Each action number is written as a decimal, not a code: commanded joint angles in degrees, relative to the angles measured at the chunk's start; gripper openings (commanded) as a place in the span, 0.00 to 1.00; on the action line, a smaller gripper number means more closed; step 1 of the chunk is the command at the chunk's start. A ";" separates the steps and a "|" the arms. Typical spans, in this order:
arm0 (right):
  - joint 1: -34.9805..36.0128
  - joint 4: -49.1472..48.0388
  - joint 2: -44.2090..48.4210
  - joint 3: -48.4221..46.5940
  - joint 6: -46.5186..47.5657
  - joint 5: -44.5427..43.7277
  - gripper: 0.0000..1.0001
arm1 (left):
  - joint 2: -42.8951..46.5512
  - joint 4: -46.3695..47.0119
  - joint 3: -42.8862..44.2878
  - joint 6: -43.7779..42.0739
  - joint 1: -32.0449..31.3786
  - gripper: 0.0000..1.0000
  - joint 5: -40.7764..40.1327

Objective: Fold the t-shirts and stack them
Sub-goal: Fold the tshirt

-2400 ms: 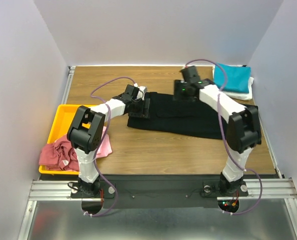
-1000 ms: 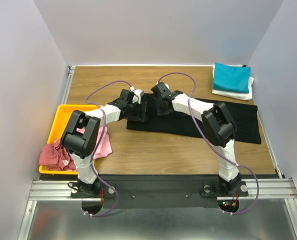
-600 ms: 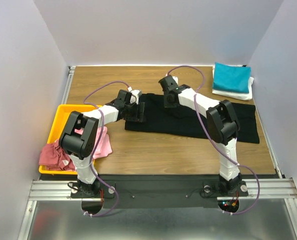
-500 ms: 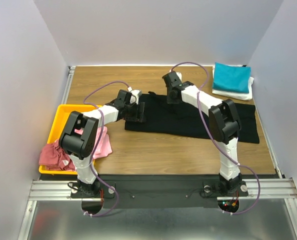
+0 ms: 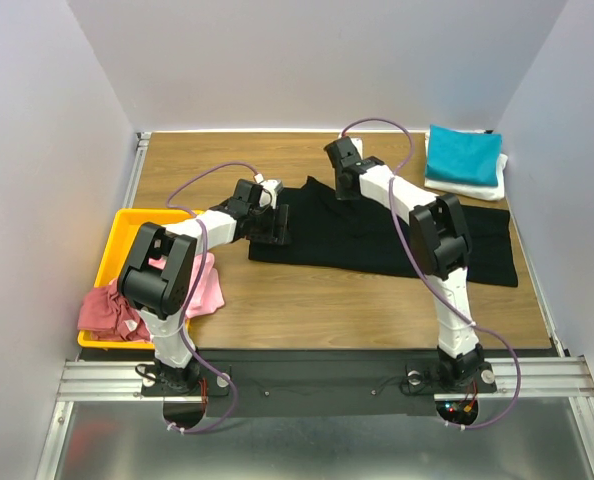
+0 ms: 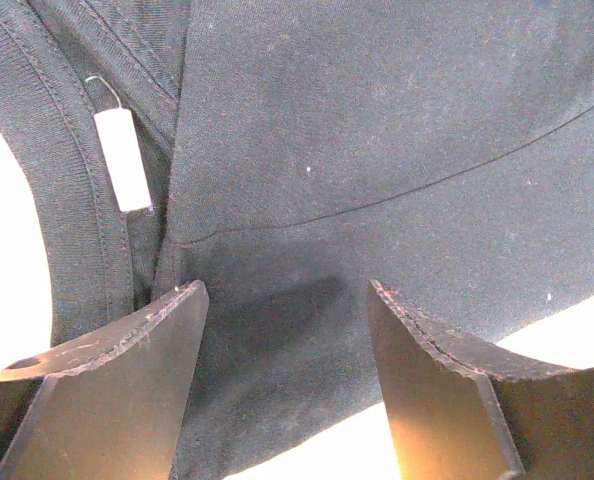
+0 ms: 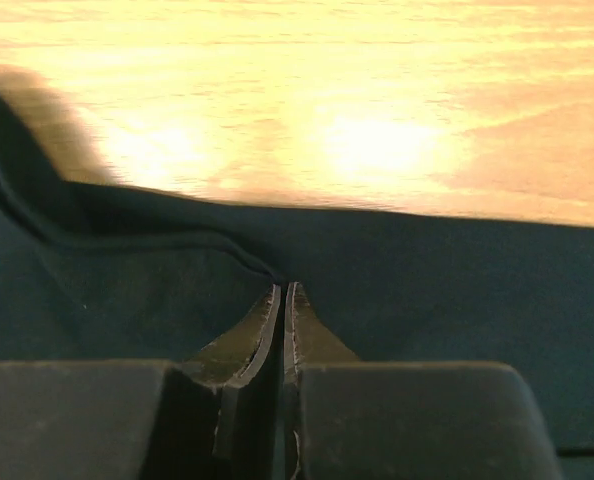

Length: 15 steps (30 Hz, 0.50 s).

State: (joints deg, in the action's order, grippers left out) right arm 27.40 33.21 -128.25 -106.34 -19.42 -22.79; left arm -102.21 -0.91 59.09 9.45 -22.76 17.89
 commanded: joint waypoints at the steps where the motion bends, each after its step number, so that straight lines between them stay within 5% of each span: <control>1: -0.33 0.54 0.89 -1.59 0.87 -6.12 0.07 | -0.79 -9.20 -3.02 -1.37 0.88 0.78 -3.47; 9: -2.35 2.03 1.42 -1.94 -0.18 -11.14 0.19 | -0.62 -9.99 -3.45 -1.28 0.97 0.78 -4.79; 15: -5.42 3.44 3.08 -1.85 -2.20 -11.76 0.63 | -1.06 -9.99 -2.58 -1.10 1.40 0.78 -6.64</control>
State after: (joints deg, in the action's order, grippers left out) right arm 24.14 35.77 -128.35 -106.34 -19.79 -31.55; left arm -101.78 -1.61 58.83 9.32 -22.74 16.43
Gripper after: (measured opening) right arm 0.567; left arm 0.777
